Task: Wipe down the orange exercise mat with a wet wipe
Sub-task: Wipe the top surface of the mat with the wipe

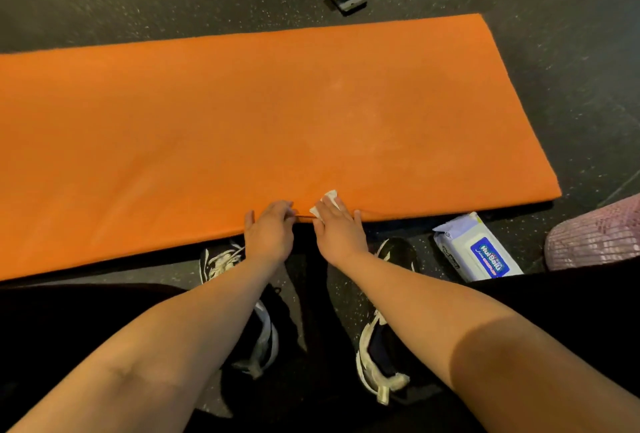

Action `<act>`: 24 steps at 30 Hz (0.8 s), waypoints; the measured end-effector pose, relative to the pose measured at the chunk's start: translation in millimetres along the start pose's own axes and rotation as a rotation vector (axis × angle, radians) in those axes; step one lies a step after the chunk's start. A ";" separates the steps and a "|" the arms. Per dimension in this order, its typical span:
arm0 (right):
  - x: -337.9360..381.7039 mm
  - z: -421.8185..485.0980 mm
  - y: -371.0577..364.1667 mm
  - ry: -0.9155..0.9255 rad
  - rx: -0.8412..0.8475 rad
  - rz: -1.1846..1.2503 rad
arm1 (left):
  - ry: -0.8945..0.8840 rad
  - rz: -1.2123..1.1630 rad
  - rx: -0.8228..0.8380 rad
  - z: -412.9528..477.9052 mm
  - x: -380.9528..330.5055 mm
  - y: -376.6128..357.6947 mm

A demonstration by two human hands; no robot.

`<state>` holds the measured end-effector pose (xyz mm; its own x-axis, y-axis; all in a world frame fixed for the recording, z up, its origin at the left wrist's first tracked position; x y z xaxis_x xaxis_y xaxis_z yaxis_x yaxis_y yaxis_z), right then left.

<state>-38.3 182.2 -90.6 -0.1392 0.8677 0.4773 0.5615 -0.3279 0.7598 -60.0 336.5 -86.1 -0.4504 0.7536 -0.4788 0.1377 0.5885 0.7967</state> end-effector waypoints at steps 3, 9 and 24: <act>28.8 9.6 -13.4 0.062 0.061 0.008 | 0.071 0.017 -0.052 3.3 28.2 18.1; 40.9 21.7 -33.8 0.135 0.213 -0.101 | 0.102 0.078 -0.020 0.1 42.4 14.8; -22.4 23.5 -22.2 0.010 0.043 -0.118 | 0.010 0.181 0.133 4.1 8.3 -25.6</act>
<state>-28.5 178.8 -128.5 -0.2143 0.8953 0.3905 0.5752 -0.2075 0.7913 -63.6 328.8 -111.9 -0.4166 0.8477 -0.3284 0.3320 0.4781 0.8131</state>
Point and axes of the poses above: each hand's wrist, its own z-axis towards the middle knuckle, its own y-axis out of the back of the hand, x = y × z, the point moved 4 cm from there along z, towards the middle knuckle, and after that the axes turned 5 degrees about y, right-handed, at the moved point
